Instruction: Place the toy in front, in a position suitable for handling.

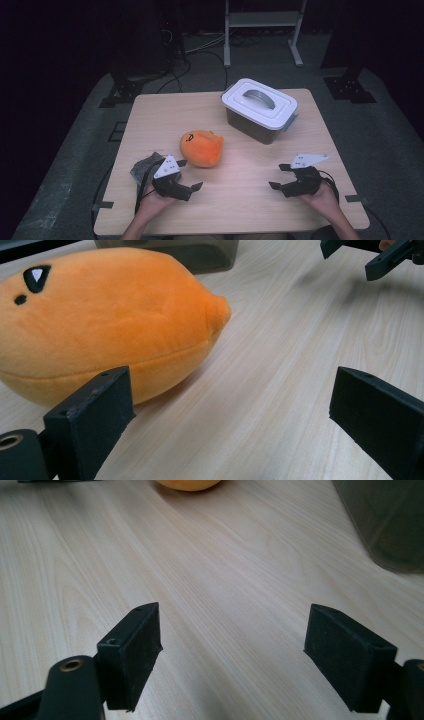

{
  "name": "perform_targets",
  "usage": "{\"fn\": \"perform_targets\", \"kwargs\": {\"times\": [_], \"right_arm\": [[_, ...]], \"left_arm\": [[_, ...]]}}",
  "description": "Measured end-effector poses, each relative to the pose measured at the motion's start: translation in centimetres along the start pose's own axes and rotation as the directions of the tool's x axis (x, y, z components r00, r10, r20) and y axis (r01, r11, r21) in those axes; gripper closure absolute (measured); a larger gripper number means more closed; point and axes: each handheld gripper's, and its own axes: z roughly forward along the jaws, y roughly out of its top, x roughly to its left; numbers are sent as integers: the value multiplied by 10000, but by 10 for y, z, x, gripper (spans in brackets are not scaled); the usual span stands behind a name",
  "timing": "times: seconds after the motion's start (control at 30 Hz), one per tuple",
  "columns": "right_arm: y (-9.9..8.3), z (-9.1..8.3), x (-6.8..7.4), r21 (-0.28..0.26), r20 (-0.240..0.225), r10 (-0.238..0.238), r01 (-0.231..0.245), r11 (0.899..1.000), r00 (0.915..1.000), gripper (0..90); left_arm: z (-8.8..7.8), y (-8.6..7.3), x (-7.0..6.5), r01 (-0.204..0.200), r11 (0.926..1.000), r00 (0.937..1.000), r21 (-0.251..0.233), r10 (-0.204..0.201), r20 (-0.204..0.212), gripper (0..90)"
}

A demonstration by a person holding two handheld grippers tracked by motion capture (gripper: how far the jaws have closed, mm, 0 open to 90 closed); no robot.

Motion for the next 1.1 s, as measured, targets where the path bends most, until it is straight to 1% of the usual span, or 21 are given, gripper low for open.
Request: {"fn": "perform_targets", "kwargs": {"times": [0.17, 0.23, 0.27, 0.37, 0.4, 0.43, 0.47, 0.57, 0.6, 0.63, 0.67, 0.7, 0.73, 0.77, 0.8, 0.83, 0.9, 0.93, 0.97, 1.07, 1.1], "right_arm": [[1, -2, 0, -280, -218, 49, -55, 9996, 9998, 211], [3, -3, 1, -525, -430, 94, -116, 9986, 9990, 210], [7, -3, 1, -628, -668, 66, -108, 9980, 9977, 209], [14, 0, 1, -635, -816, -82, 30, 9980, 9966, 205], [23, 3, 1, -636, -990, -276, 213, 9977, 9947, 204], [23, 3, 1, -636, -990, -276, 213, 9977, 9947, 204], [33, 5, 4, -703, -1058, -582, 509, 9962, 9927, 204], [44, 8, 5, -754, -1205, -791, 703, 9947, 9896, 204], [59, 12, 9, -727, -1278, -1207, 1120, 9910, 9844, 204], [59, 12, 9, -727, -1278, -1207, 1120, 9910, 9844, 204], [66, 15, 11, -712, -1340, -1383, 1296, 9890, 9813, 204], [81, 19, 15, -683, -1392, -1730, 1648, 9840, 9750, 204], [81, 19, 15, -683, -1392, -1730, 1648, 9840, 9750, 204], [88, 21, 17, -669, -1413, -1863, 1784, 9817, 9723, 204], [101, 24, 21, -663, -1510, -2086, 2007, 9774, 9663, 204], [101, 24, 21, -663, -1510, -2086, 2007, 9774, 9663, 204], [114, 27, 25, -672, -1599, -2336, 2255, 9719, 9591, 204], [124, 30, 28, -648, -1667, -2533, 2458, 9672, 9529, 204], [124, 30, 28, -648, -1667, -2533, 2458, 9672, 9529, 204], [146, 38, 32, -611, -1811, -2868, 2803, 9580, 9407, 204], [146, 38, 32, -611, -1811, -2868, 2803, 9580, 9407, 204]], "left_arm": [[0, 1, 0, -37, 10000, 10000, -28, 37, -6, 34], [-1, 2, 1, -43, 10000, 10000, -35, 43, -54, 34], [-2, 2, 2, -39, 10000, 9999, -88, 38, -123, 34], [-3, 2, 3, 6, 9999, 9999, -129, -8, -146, 34], [-5, 2, 4, -64, 10000, 9998, -74, 63, -178, 34], [-5, 2, 4, -64, 10000, 9998, -74, 63, -178, 34], [-7, 2, 5, -77, 9999, 9997, -108, 75, -212, 34], [-9, 1, 6, -26, 9999, 9997, -155, 22, -241, 34], [-11, 0, 8, -15, 9998, 9996, -177, 9, -294, 35], [-11, 0, 8, -15, 9998, 9996, -177, 9, -294, 35], [-12, 0, 8, -19, 9998, 9995, -181, 13, -327, 35], [-15, 0, 9, 3, 9996, 9993, -268, -13, -373, 34], [-15, 0, 9, 3, 9996, 9993, -268, -13, -373, 34], [-16, 0, 10, 25, 9995, 9993, -302, -37, -384, 34], [-18, 0, 10, 22, 9994, 9990, -346, -38, -436, 35], [-18, 0, 10, 22, 9994, 9990, -346, -38, -436, 35], [-19, 0, 11, 43, 9994, 9990, -345, -59, -442, 35], [-19, 0, 11, 62, 9993, 9990, -358, -77, -443, 35], [-19, 0, 12, 71, 9993, 9989, -369, -88, -463, 35], [-19, -1, 12, 49, 9992, 9988, -396, -68, -487, 34], [-19, -1, 12, 69, 9992, 9988, -393, -88, -477, 34]]}}
